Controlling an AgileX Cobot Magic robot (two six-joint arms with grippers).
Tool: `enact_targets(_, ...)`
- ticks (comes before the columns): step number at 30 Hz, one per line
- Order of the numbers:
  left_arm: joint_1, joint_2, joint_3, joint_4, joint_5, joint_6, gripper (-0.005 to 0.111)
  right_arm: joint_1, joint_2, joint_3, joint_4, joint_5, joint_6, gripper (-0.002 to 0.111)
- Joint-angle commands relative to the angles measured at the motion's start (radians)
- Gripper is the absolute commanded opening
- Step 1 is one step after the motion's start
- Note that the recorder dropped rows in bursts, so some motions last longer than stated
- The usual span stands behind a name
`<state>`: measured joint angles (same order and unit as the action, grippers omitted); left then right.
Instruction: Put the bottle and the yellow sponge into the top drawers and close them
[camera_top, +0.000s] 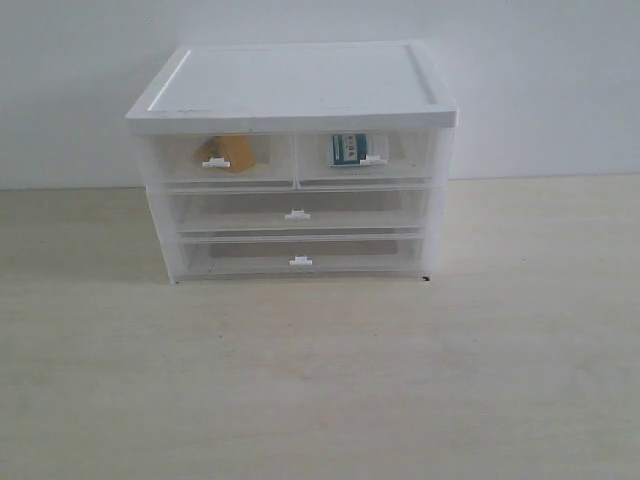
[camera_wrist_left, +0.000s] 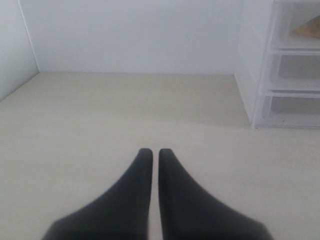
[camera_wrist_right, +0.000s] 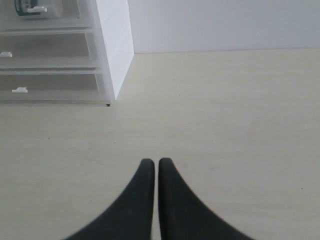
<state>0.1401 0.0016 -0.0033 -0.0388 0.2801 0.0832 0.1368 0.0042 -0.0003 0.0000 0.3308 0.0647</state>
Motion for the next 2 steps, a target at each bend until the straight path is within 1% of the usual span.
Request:
enact_targets(1, 0.003, -0.002, 0.003, 0.003, 0.0, 0.001, 0.004, 0.0, -0.004, 0.0, 0.0, -0.008, 0.004, 0.0)
enact_targets(2, 0.003, -0.002, 0.003, 0.003, 0.0, 0.001, 0.004, 0.0, -0.004, 0.0, 0.0, -0.008, 0.004, 0.0)
